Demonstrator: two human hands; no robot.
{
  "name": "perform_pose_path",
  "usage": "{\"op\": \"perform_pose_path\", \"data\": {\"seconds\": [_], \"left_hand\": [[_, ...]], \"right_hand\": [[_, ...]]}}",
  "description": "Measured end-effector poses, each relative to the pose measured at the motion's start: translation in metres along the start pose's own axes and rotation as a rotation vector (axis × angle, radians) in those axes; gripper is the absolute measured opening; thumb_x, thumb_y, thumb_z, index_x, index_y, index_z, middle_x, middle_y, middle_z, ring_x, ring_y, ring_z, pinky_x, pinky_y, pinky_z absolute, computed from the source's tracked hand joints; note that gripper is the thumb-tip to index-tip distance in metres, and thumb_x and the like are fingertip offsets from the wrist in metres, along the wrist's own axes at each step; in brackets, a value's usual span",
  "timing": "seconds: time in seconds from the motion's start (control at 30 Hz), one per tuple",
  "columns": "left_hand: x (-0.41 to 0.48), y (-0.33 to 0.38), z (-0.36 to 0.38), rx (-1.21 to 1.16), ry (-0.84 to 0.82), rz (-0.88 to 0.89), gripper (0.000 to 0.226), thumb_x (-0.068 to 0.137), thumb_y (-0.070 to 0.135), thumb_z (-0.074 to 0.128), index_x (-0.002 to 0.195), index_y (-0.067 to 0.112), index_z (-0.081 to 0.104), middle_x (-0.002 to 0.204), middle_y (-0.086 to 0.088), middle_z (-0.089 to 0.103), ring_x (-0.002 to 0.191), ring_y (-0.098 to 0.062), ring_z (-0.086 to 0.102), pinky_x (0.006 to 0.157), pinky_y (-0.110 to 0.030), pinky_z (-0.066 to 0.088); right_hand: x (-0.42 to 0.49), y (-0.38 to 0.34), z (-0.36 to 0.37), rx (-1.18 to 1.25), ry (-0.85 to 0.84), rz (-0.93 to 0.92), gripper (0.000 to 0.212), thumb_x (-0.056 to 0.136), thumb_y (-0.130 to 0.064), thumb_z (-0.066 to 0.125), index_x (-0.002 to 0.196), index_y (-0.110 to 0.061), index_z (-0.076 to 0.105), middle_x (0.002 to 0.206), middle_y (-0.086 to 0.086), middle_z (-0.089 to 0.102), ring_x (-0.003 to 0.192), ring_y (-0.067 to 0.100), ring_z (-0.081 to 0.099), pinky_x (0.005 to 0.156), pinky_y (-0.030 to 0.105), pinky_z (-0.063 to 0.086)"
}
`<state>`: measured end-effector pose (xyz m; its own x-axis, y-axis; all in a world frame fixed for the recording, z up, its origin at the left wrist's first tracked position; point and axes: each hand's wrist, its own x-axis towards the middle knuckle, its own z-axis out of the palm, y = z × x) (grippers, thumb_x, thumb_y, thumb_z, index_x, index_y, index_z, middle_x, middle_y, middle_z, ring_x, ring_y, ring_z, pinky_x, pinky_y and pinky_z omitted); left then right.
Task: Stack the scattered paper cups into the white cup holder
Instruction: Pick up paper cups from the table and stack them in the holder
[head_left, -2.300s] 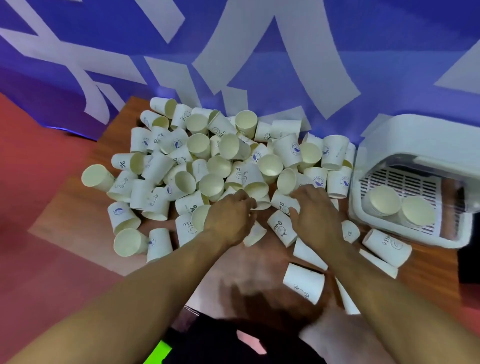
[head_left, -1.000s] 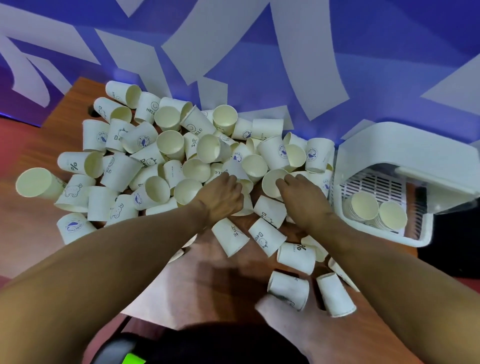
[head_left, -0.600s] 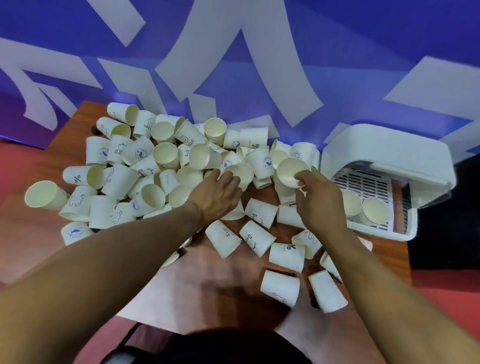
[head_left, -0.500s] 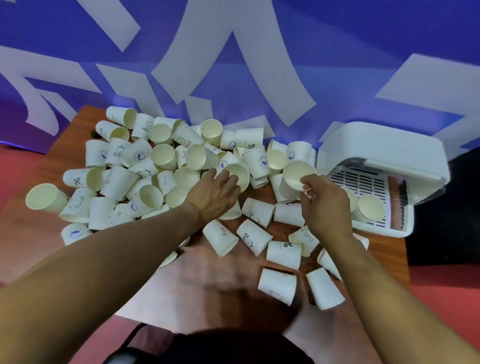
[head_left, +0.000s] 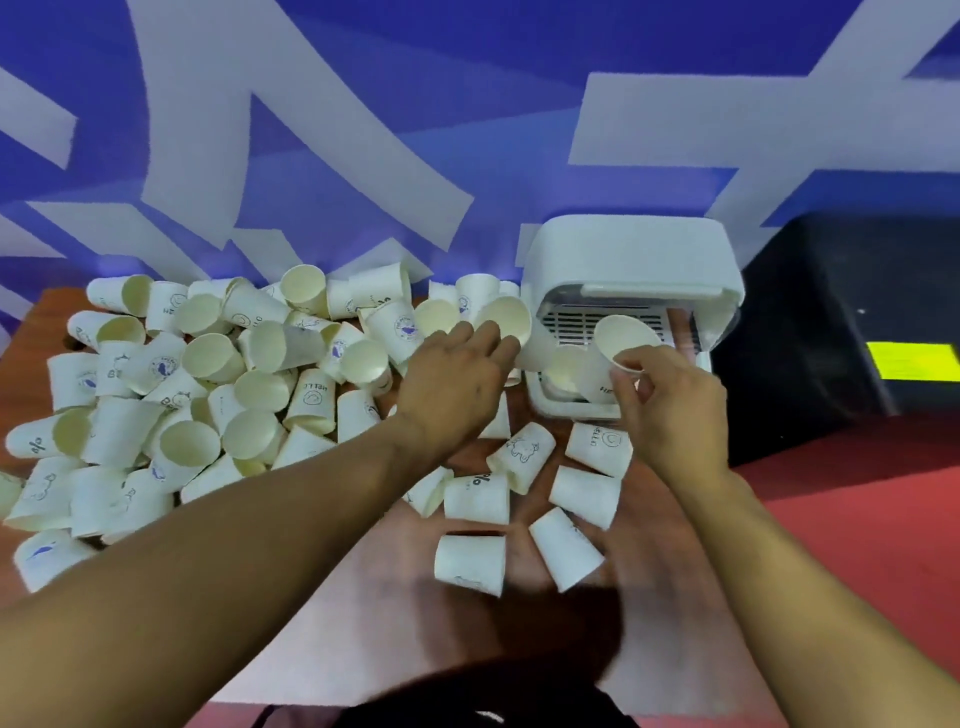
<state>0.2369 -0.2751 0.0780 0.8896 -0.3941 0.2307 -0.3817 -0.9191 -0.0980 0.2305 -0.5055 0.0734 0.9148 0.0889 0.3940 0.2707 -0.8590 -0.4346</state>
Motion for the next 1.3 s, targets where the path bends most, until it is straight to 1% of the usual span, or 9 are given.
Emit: {"op": "perform_pose_path", "data": {"seconds": [0.1, 0.23, 0.37, 0.57, 0.7, 0.9, 1.13, 1.23, 1.3], "left_hand": [[0.020, 0.027, 0.005, -0.040, 0.026, 0.001, 0.014, 0.083, 0.018, 0.068, 0.096, 0.014, 0.064, 0.080, -0.006, 0.059, 0.065, -0.024, 0.051, 0.051, -0.030, 0.030], [0.038, 0.052, 0.017, -0.038, 0.045, 0.030, 0.024, 0.079, 0.015, 0.072, 0.102, 0.014, 0.067, 0.080, -0.006, 0.061, 0.066, -0.025, 0.052, 0.053, -0.030, 0.030], [0.050, 0.066, 0.031, -0.072, 0.029, 0.013, 0.044, 0.078, 0.016, 0.072, 0.121, 0.019, 0.062, 0.084, -0.004, 0.064, 0.071, -0.026, 0.054, 0.056, -0.033, 0.041], [0.059, 0.074, 0.047, -0.082, -0.029, 0.027, 0.028, 0.091, 0.019, 0.060, 0.119, 0.021, 0.064, 0.087, -0.004, 0.065, 0.077, -0.026, 0.053, 0.060, -0.034, 0.043], [0.064, 0.077, 0.061, -0.060, -0.081, 0.041, 0.027, 0.085, 0.017, 0.065, 0.111, 0.024, 0.067, 0.084, -0.001, 0.064, 0.077, -0.025, 0.052, 0.060, -0.032, 0.036], [0.067, 0.075, 0.077, -0.013, -0.196, 0.082, 0.030, 0.078, 0.016, 0.072, 0.106, 0.026, 0.072, 0.083, -0.002, 0.067, 0.073, -0.026, 0.056, 0.059, -0.029, 0.035], [0.066, 0.077, 0.084, -0.076, -0.328, 0.060, 0.047, 0.084, 0.030, 0.035, 0.117, 0.025, 0.069, 0.104, -0.004, 0.068, 0.095, -0.030, 0.057, 0.074, -0.033, 0.043], [0.067, 0.080, 0.090, -0.055, -0.345, 0.043, 0.036, 0.087, 0.017, 0.050, 0.118, 0.025, 0.067, 0.106, -0.002, 0.066, 0.101, -0.028, 0.054, 0.076, -0.033, 0.040], [0.069, 0.082, 0.092, -0.045, -0.378, 0.037, 0.038, 0.088, 0.011, 0.047, 0.119, 0.024, 0.065, 0.106, -0.002, 0.062, 0.104, -0.028, 0.051, 0.076, -0.033, 0.038]], "right_hand": [[0.000, 0.022, -0.010, -0.039, 0.043, 0.064, 0.006, 0.083, -0.018, 0.071, 0.088, -0.016, 0.068, 0.074, -0.001, 0.063, 0.063, 0.024, 0.060, 0.054, 0.032, 0.047], [0.001, 0.046, -0.014, -0.155, 0.099, 0.172, 0.009, 0.079, -0.022, 0.076, 0.084, -0.019, 0.069, 0.071, 0.005, 0.059, 0.070, 0.029, 0.060, 0.054, 0.026, 0.035], [0.005, 0.062, -0.006, -0.118, 0.074, 0.094, 0.009, 0.078, -0.019, 0.077, 0.082, -0.017, 0.069, 0.071, 0.000, 0.062, 0.085, 0.025, 0.062, 0.048, 0.028, 0.044], [0.007, 0.079, 0.021, -0.071, -0.018, 0.029, 0.009, 0.073, -0.012, 0.080, 0.076, -0.013, 0.072, 0.065, 0.004, 0.061, 0.075, 0.027, 0.063, 0.044, 0.033, 0.050], [0.003, 0.100, 0.049, -0.161, -0.197, -0.052, 0.008, 0.077, -0.016, 0.076, 0.072, -0.015, 0.070, 0.060, -0.002, 0.062, 0.076, 0.024, 0.058, 0.046, 0.025, 0.042], [0.005, 0.106, 0.068, -0.132, -0.288, -0.101, 0.016, 0.066, -0.005, 0.080, 0.063, -0.009, 0.064, 0.050, 0.002, 0.054, 0.065, 0.027, 0.055, 0.048, 0.023, 0.036], [0.003, 0.109, 0.080, -0.144, -0.356, -0.064, 0.010, 0.070, -0.009, 0.078, 0.067, -0.011, 0.068, 0.053, 0.002, 0.057, 0.069, 0.028, 0.057, 0.050, 0.026, 0.042], [0.006, 0.108, 0.080, -0.162, -0.386, -0.064, 0.012, 0.070, -0.010, 0.078, 0.067, -0.011, 0.067, 0.052, 0.002, 0.057, 0.069, 0.029, 0.058, 0.050, 0.026, 0.042], [0.008, 0.107, 0.080, -0.180, -0.404, -0.061, 0.014, 0.070, -0.010, 0.078, 0.065, -0.012, 0.065, 0.051, 0.001, 0.055, 0.069, 0.028, 0.057, 0.050, 0.024, 0.039]]}}
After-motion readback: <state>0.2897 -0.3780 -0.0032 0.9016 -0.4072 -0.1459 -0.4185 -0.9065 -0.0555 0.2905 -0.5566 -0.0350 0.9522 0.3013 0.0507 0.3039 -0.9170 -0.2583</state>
